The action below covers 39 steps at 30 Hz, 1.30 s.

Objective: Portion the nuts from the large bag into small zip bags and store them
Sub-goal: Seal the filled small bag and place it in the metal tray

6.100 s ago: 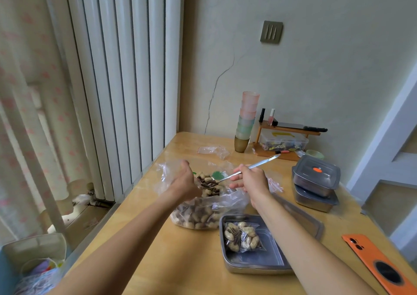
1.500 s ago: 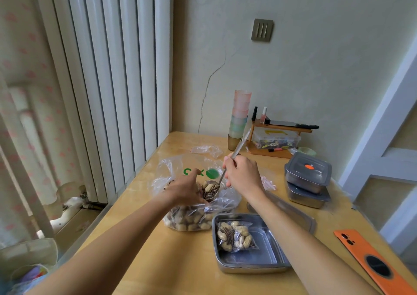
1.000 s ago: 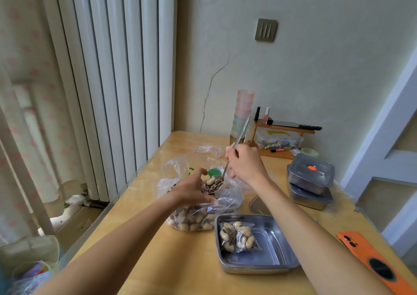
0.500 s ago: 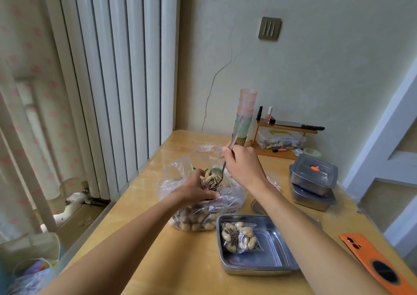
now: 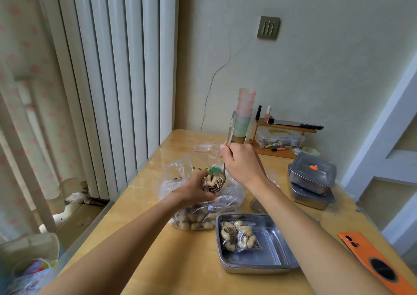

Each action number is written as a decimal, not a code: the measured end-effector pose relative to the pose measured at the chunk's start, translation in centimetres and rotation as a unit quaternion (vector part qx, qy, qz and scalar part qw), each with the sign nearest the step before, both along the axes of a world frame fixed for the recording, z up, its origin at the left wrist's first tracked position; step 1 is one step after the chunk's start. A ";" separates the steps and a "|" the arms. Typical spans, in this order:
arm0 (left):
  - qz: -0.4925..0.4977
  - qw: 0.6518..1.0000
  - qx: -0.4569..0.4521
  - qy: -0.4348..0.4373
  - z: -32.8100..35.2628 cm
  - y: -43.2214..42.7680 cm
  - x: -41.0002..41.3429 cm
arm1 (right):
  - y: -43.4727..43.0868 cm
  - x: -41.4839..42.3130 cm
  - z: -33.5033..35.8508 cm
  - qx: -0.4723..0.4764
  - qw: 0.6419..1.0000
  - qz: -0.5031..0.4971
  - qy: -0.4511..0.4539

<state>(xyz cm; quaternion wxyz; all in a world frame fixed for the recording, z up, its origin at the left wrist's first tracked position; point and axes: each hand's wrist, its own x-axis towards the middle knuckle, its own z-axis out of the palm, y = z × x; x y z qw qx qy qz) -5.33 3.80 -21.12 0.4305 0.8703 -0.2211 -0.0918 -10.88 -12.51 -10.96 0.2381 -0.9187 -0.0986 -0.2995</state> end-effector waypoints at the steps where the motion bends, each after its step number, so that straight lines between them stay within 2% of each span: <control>1: 0.000 1.000 -0.006 0.000 -0.2 0.0 0.1 | 0.0 0.0 -0.1 0.007 1.000 -0.007 -0.004; 7: 0.002 1.000 -0.026 0.006 -0.2 0.0 0.0 | -0.3 -0.1 -0.3 0.027 0.999 -0.013 -0.030; 16: 0.025 0.999 -0.039 0.013 -0.5 -0.1 0.0 | -0.4 -0.1 -0.4 0.004 0.998 0.023 -0.052; 23: 0.042 0.996 -0.069 0.031 -0.1 -0.5 -0.1 | 0.1 -0.3 -0.3 -0.039 0.997 0.060 -0.030; 30: 0.039 0.998 -0.043 -0.012 -0.2 -0.6 -0.2 | 0.5 0.1 0.0 -0.022 0.998 0.058 -0.024; 36: 0.010 0.998 0.012 -0.053 0.0 -0.7 -0.7 | 0.5 1.2 -0.7 0.032 0.999 -0.004 -0.028; 39: -0.015 0.998 0.040 -0.041 0.3 -0.4 -0.7 | 0.3 1.3 -0.9 0.047 0.998 -0.025 -0.028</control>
